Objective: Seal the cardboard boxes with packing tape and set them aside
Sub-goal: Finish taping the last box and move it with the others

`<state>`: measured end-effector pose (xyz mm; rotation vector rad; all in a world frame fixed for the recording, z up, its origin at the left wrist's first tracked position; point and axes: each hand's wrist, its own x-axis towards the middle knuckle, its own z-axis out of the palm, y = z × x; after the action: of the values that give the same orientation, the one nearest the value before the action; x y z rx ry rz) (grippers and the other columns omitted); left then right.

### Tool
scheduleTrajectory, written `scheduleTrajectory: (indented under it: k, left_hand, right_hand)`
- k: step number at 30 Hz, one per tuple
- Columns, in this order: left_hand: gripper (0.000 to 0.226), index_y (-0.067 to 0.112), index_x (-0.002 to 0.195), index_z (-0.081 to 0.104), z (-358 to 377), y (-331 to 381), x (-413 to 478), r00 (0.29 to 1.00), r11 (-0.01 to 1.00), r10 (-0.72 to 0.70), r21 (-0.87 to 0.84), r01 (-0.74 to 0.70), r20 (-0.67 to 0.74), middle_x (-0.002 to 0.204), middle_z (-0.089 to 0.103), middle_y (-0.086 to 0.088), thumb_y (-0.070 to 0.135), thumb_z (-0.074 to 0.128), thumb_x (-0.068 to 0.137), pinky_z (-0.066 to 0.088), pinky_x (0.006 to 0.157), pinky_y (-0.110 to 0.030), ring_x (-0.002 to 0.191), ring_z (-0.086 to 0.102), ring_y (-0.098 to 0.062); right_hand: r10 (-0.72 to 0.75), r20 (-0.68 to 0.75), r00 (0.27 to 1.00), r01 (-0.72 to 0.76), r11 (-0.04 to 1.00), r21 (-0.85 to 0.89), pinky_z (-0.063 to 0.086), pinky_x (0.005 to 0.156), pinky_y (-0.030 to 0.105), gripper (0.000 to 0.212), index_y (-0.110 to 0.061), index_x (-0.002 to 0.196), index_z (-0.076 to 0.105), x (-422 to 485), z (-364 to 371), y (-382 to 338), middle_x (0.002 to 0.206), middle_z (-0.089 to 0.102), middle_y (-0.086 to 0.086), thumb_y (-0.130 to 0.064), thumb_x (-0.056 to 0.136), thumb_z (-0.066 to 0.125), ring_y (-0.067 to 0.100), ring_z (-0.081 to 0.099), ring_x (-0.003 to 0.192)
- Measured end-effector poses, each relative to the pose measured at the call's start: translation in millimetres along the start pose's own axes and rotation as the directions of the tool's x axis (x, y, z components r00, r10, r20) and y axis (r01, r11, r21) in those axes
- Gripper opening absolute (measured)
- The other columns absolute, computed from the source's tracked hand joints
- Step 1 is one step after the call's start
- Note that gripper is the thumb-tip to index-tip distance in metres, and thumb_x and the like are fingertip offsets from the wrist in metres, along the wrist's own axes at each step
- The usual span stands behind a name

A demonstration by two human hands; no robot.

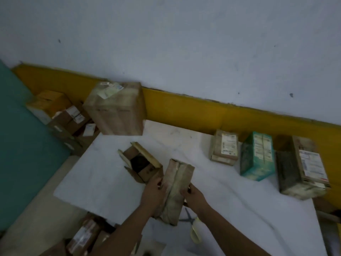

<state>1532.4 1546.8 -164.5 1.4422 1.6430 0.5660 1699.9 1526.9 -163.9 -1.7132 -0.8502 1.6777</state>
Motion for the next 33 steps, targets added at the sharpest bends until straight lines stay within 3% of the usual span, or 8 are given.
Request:
scheduleTrajectory:
  k: [7,10,14,18,23,25,29,33]
  left_hand:
    - [0.025,0.037,0.119,0.059,-23,-54,-8,0.981,0.984,-0.115,-0.12,0.135,0.156,0.114,0.063,0.018,0.023,0.055,0.098,0.043,0.081,-0.006,0.104,0.061,-0.003]
    - [0.019,0.021,0.109,0.064,-43,-84,-22,0.972,0.937,-0.229,-0.258,0.234,0.049,0.107,0.069,0.0,0.011,0.051,0.1,0.051,0.088,-0.028,0.095,0.064,-0.016]
    - [0.018,0.008,0.095,0.067,-65,-151,-53,0.868,0.829,-0.49,-0.352,0.434,-0.085,0.088,0.067,-0.014,0.006,0.05,0.099,0.05,0.071,-0.035,0.083,0.064,-0.032]
    - [0.021,0.03,0.077,0.05,-69,-196,-80,0.812,0.817,-0.577,-0.078,0.572,-0.089,0.079,0.06,-0.003,0.024,0.051,0.096,0.05,0.065,-0.028,0.075,0.054,-0.016]
    - [0.038,0.012,0.068,0.04,-31,-251,-80,0.741,0.747,-0.665,0.096,0.658,0.099,0.068,0.044,-0.007,0.03,0.049,0.1,0.036,0.063,-0.033,0.061,0.045,-0.016]
    - [0.036,-0.002,0.096,0.058,-21,-243,-77,0.716,0.731,-0.682,0.111,0.673,0.151,0.097,0.062,-0.019,0.033,0.049,0.1,0.047,0.076,-0.04,0.09,0.061,-0.028]
    - [0.033,0.015,0.129,0.051,-6,-216,-55,0.796,0.781,-0.579,-0.159,0.604,0.178,0.135,0.055,-0.011,0.028,0.056,0.098,0.041,0.091,-0.028,0.119,0.053,-0.026]
    - [0.032,0.0,0.12,0.059,6,-217,-48,0.808,0.787,-0.564,-0.183,0.589,0.171,0.106,0.066,-0.008,0.019,0.061,0.095,0.045,0.085,-0.025,0.094,0.062,-0.02]
  right_hand:
    - [0.078,0.061,0.995,-0.067,0.985,-0.16,0.041,0.108,0.041,0.063,-0.003,0.15,0.025,17,10,18,0.145,0.042,0.015,-0.008,0.096,0.058,0.035,0.047,0.129]
    - [-0.124,-0.039,0.991,0.094,0.891,-0.443,0.03,0.109,0.024,0.067,0.001,0.15,0.023,16,21,23,0.148,0.037,0.011,-0.02,0.097,0.059,0.03,0.037,0.138]
    - [-0.463,-0.233,0.855,0.174,0.68,-0.712,0.038,0.106,0.039,0.055,-0.003,0.147,0.034,5,35,21,0.15,0.036,0.014,-0.017,0.097,0.052,0.031,0.039,0.131]
    - [-0.719,0.089,0.69,0.492,0.375,-0.786,0.051,0.077,0.027,0.032,-0.007,0.123,0.057,-15,75,16,0.124,0.054,0.007,-0.006,0.091,0.056,0.022,0.056,0.101]
    - [-0.574,0.486,0.659,0.727,0.322,-0.606,0.041,0.078,0.018,0.029,-0.015,0.116,0.06,-34,118,44,0.115,0.053,-0.005,-0.017,0.097,0.039,0.008,0.053,0.094]
    - [-0.513,0.549,0.66,0.741,0.323,-0.589,0.041,0.077,0.021,0.03,-0.014,0.112,0.064,-29,128,68,0.11,0.059,-0.001,-0.021,0.098,0.039,0.012,0.055,0.095]
    - [-0.385,0.592,0.708,0.705,0.331,-0.628,0.046,0.086,0.026,0.044,-0.013,0.114,0.068,-10,132,117,0.113,0.065,0.007,-0.032,0.09,0.036,0.021,0.062,0.101]
    - [-0.263,0.458,0.849,0.527,0.468,-0.709,0.037,0.09,0.014,0.046,-0.013,0.119,0.065,-13,120,141,0.118,0.063,0.005,-0.035,0.097,0.031,0.017,0.057,0.108]
